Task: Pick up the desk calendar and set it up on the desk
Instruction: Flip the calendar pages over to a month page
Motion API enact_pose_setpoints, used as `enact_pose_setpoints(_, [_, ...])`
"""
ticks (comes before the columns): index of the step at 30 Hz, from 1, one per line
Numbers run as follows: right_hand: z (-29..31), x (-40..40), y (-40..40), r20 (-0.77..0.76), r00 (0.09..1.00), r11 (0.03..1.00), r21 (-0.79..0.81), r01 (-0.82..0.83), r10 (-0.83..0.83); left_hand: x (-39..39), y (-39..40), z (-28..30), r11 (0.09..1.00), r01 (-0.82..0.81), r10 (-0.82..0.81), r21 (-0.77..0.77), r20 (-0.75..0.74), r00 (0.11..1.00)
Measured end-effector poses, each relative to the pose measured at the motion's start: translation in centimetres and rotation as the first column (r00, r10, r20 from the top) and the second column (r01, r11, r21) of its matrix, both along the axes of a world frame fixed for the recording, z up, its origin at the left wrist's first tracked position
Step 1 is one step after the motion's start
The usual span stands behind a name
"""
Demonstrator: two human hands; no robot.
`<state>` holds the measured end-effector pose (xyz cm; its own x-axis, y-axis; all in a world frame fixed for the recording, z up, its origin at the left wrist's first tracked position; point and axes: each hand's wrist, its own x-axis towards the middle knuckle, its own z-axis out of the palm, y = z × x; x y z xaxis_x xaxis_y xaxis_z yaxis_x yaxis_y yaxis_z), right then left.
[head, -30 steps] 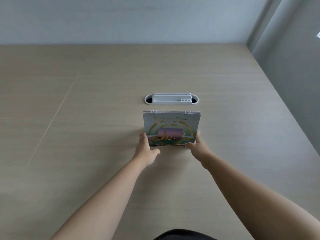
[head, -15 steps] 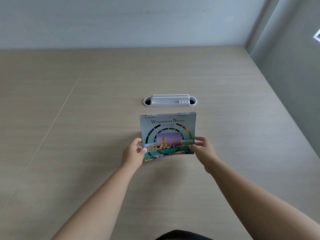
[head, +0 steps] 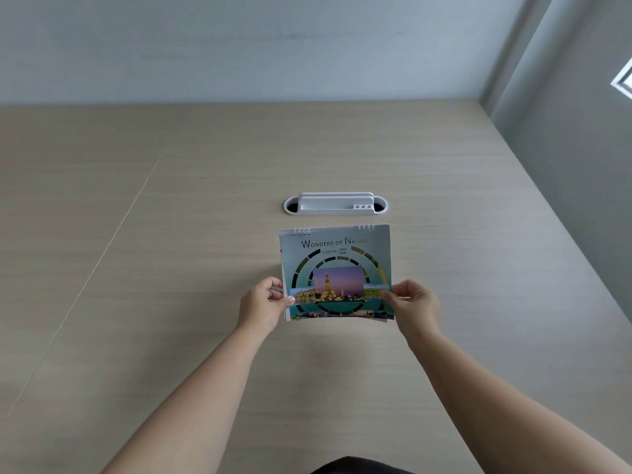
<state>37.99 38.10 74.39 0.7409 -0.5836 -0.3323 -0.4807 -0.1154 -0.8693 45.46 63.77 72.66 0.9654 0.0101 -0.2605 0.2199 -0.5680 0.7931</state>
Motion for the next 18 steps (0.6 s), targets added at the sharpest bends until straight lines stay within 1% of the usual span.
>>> enact_pose_setpoints(4, [0.7,-0.3,0.5,-0.017,0.999,1.0,0.011,0.028,-0.028,0.0,-0.1,0.1,1.0,-0.004,0.004,-0.007,0.007,1.0])
enact_pose_setpoints(8, [1.1,-0.5,0.5,-0.01,1.0,0.999,0.046,0.002,-0.001,0.1,0.0,-0.1,1.0,0.002,-0.002,-0.005,0.009,1.0])
enact_pose_setpoints(13, [1.3,-0.5,0.7,-0.023,1.0,1.0,-0.004,-0.007,0.007,0.2,0.0,-0.2,1.0,0.019,-0.019,0.011,0.01,1.0])
enact_pose_setpoints(16, [1.4,-0.4,0.7,-0.029,0.999,1.0,-0.024,-0.018,0.017,0.3,-0.2,-0.2,0.999,0.042,-0.042,0.02,-0.024,0.999])
enact_pose_setpoints(18, [1.3,-0.3,0.7,-0.027,0.999,0.999,-0.02,-0.029,0.029,0.0,-0.5,-0.1,0.998,0.057,-0.057,-0.01,-0.079,0.995])
